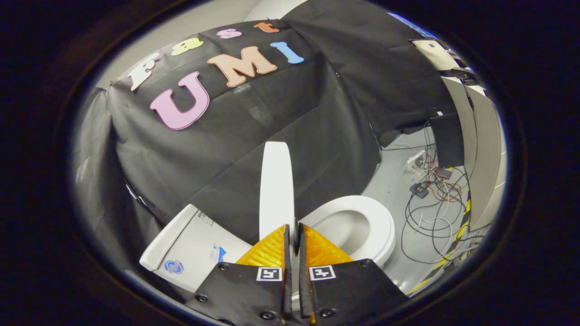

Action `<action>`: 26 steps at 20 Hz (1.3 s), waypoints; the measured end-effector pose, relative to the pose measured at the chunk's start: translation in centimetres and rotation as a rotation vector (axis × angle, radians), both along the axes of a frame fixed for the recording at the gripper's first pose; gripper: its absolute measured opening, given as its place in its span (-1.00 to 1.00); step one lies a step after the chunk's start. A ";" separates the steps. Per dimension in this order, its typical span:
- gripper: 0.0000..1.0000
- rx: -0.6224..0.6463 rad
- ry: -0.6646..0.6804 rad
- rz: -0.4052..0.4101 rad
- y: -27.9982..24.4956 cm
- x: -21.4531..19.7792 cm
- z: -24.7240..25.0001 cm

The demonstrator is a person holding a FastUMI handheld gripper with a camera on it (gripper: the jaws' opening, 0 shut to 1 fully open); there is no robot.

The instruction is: Open the toilet lid.

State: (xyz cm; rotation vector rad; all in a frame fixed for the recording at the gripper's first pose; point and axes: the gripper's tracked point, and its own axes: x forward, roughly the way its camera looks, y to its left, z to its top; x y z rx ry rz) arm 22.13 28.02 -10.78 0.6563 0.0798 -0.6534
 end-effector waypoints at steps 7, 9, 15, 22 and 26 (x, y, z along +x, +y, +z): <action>-0.85 -0.127 0.054 0.135 4.9 3.0 3.6; -0.85 -0.178 0.090 0.192 6.0 4.0 4.7; -0.71 -0.290 0.095 0.365 12.7 7.6 6.8; -0.71 -0.407 0.072 0.554 19.0 11.6 7.1; -0.71 -0.450 0.064 0.625 20.1 13.1 7.2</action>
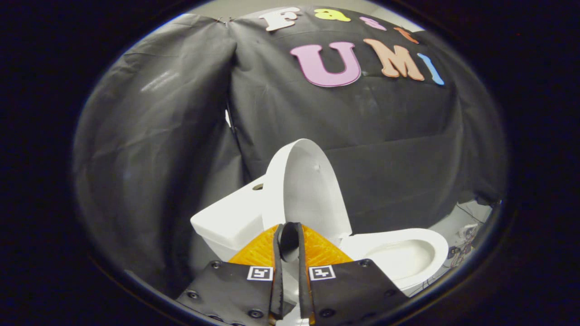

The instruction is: Open the toilet lid.

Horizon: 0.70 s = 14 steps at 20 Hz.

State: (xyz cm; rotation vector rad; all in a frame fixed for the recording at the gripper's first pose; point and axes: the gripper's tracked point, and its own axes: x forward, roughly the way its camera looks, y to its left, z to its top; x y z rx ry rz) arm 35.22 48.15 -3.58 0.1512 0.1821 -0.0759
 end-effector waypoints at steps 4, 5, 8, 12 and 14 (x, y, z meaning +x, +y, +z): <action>-0.70 -0.030 -0.018 0.011 1.0 -0.2 0.0; -0.61 -0.034 -0.014 0.013 0.9 -0.1 -0.4; -0.16 -0.017 0.005 0.083 1.7 0.2 -0.5; 0.44 -0.004 -0.027 0.174 3.1 -0.2 1.6; 0.59 0.029 -0.077 0.256 4.4 -0.5 4.1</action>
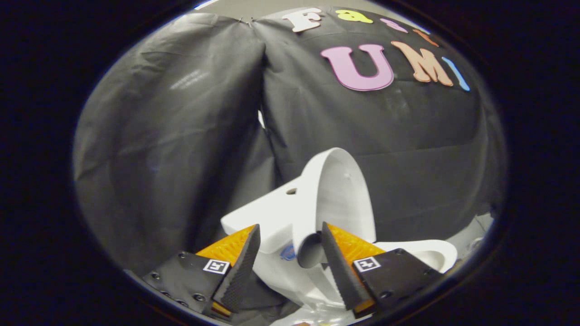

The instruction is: Open the toilet lid.

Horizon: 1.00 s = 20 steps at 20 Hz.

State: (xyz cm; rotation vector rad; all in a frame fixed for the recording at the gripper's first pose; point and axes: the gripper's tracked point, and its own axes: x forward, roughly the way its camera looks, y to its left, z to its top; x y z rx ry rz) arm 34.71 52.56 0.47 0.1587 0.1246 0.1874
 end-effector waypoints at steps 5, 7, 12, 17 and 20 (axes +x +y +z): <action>0.74 -0.116 -0.121 -0.015 -2.4 -0.5 7.3; 0.73 -0.152 -0.167 -0.049 -4.2 -0.8 10.1; 0.72 -0.226 -0.262 -0.210 -12.1 -3.9 15.6; 0.69 -0.258 -0.378 -0.398 -21.5 -8.8 20.3; 0.69 -0.284 -0.368 -0.507 -27.0 -11.9 20.8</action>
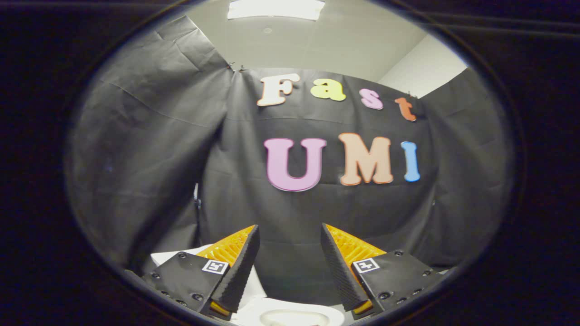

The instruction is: Open the toilet lid.

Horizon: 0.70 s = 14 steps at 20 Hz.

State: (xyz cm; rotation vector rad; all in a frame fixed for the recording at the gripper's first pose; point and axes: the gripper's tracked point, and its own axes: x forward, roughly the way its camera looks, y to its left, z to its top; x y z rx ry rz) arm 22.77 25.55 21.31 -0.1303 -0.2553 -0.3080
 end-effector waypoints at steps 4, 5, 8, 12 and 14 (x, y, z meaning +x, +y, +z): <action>0.69 0.004 -0.019 -0.092 -5.7 -3.6 0.6; 0.69 0.008 -0.030 -0.105 -6.8 -4.4 0.7; 0.69 0.012 -0.042 -0.139 -10.0 -6.5 0.4; 0.69 0.013 -0.003 -0.155 -13.4 -8.9 -1.2; 0.69 0.008 0.007 -0.183 -15.5 -10.6 -1.8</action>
